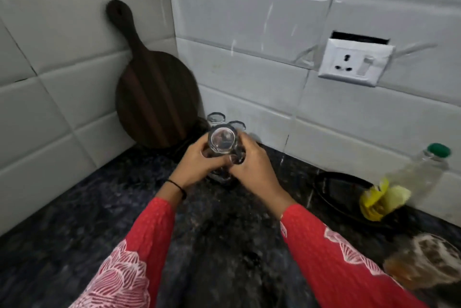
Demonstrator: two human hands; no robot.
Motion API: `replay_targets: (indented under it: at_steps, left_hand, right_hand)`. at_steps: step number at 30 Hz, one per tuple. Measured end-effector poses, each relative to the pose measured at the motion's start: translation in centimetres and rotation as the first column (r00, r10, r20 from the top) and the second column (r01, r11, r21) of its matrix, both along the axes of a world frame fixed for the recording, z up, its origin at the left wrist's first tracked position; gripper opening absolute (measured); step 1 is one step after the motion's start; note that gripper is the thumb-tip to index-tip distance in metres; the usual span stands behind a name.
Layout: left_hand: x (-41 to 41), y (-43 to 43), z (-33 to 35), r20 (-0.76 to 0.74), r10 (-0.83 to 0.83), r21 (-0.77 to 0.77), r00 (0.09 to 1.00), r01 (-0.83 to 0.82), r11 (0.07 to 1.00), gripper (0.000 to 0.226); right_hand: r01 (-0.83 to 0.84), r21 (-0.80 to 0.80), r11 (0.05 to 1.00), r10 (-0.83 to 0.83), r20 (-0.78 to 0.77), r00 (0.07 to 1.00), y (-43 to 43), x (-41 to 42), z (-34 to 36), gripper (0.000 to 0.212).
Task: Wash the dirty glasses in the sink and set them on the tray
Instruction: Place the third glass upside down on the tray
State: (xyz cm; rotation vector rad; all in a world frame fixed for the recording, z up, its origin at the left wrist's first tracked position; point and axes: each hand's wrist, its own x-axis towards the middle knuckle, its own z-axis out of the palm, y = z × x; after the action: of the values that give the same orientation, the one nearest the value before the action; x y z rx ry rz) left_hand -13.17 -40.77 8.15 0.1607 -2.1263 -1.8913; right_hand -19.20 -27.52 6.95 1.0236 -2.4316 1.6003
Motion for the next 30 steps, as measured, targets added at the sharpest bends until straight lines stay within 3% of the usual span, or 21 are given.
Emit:
replay_targets:
  at_steps: [5,14,21,26,30]
  left_hand:
    - [-3.9,-6.5,-2.5,0.154,0.111,0.204,0.982,-0.141,0.969,0.050]
    - [-6.8,-9.0,-8.8,0.234,0.183,0.247,0.955,-0.241,0.939,0.043]
    - [-7.1,-8.8,-10.2,0.251,0.199,0.268,0.947,-0.266,0.926,0.045]
    - [-7.2,-7.5,-9.3,0.221,0.329,0.154,0.918,-0.366,0.918,0.045]
    - [-5.3,-4.3,-6.5,0.039,0.514,0.010,0.857,-0.515,0.857,0.036]
  right_hand:
    - [0.035,-0.006,0.999,-0.034,0.135,0.990,-6.8,-5.2,-2.1,0.058]
    - [0.136,0.046,0.990,-0.143,0.251,0.957,-11.2,-8.6,-8.6,0.051]
    - [0.106,0.040,0.994,-0.113,0.273,0.955,-11.6,-8.6,-10.0,0.055]
    - [0.105,0.076,0.992,-0.124,0.335,0.934,-11.1,-7.8,-9.7,0.064]
    - [0.126,-0.017,0.992,-0.110,0.387,0.916,-7.9,-4.3,-6.6,0.054]
